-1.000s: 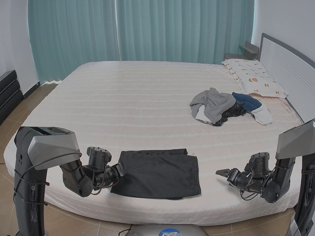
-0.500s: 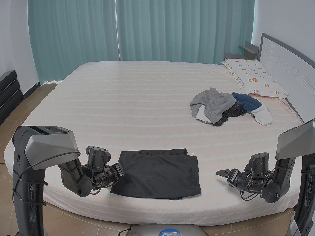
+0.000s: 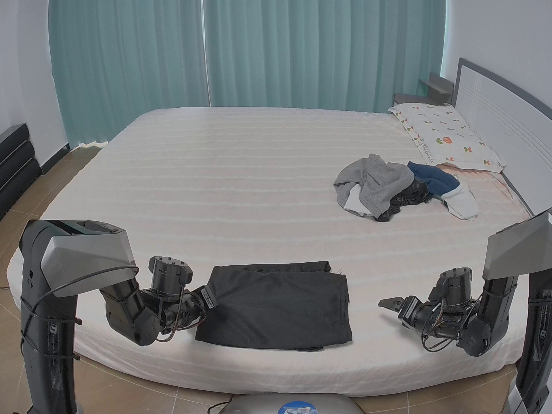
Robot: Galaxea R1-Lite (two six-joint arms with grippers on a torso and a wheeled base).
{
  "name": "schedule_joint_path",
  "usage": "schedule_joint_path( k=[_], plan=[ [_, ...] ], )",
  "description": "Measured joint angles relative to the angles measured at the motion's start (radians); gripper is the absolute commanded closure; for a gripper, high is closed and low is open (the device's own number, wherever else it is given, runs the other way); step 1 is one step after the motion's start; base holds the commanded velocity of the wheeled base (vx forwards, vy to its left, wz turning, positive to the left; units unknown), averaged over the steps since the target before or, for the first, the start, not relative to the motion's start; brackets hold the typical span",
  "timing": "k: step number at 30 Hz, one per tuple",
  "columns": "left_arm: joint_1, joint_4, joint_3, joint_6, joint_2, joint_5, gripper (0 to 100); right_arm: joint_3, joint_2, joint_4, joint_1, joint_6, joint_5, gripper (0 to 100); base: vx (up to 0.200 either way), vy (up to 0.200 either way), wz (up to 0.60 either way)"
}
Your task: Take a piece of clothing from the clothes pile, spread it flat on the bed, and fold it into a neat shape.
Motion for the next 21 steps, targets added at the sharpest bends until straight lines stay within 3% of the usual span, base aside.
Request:
schedule_joint_path(
  k=[21],
  plan=[
    [0.004, 0.001, 0.006, -0.024, -0.003, 0.004, 100, 0.001, 0.0, -0.001, 0.006, 0.001, 0.0, 0, 0.0, 0.2, 0.0]
  ],
)
